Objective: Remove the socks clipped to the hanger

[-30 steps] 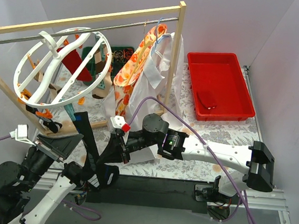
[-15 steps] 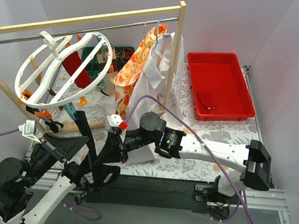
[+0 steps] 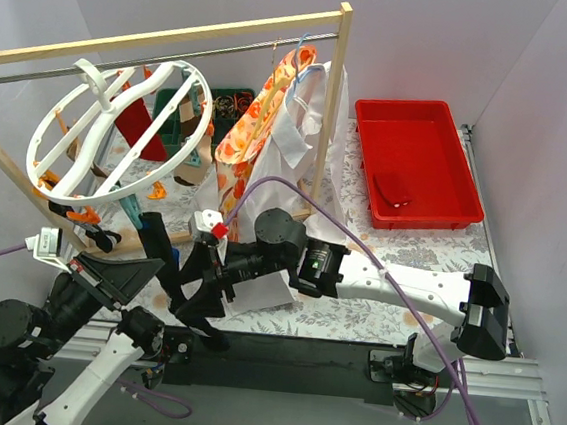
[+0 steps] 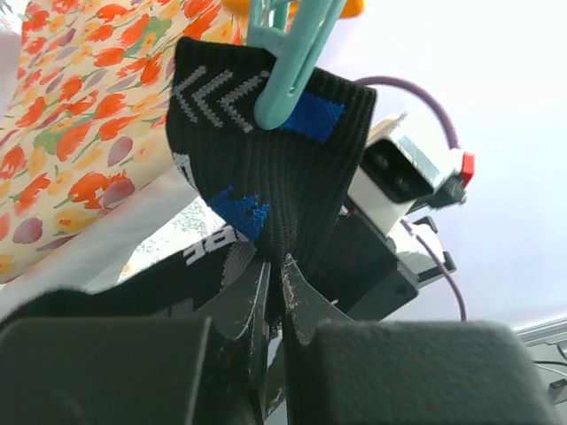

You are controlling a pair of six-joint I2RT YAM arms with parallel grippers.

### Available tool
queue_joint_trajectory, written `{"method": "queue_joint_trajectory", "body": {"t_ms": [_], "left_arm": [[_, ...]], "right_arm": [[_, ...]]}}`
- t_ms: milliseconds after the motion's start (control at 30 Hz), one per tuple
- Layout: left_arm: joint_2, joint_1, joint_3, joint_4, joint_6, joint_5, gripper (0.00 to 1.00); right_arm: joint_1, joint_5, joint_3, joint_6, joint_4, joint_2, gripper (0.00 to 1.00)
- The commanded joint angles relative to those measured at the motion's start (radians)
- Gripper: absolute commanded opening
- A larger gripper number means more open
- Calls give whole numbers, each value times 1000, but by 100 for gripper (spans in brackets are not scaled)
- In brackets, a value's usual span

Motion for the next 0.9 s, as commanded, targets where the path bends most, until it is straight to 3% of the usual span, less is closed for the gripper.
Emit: {"method": "queue_joint_trajectory", "body": {"t_ms": [0,200,367,633,867], "left_arm": [[67,-2,56,-71,57,1,0],[81,-2,77,-116,94,-25,0],[98,-2,96,-174,123,-57,0],[116,-2,113,-209,174,-67,0],[138,-2,120,-231,217,-76,0]], "right_arm": [[-9,184,118,-30,-143,-17,78],[-12,399,227,-5,-215,6,83],[-10,489,328,53,-227,60,83],[13,507,428,13,-198,127,73],[19,642,441,74,-101,164,70]]}}
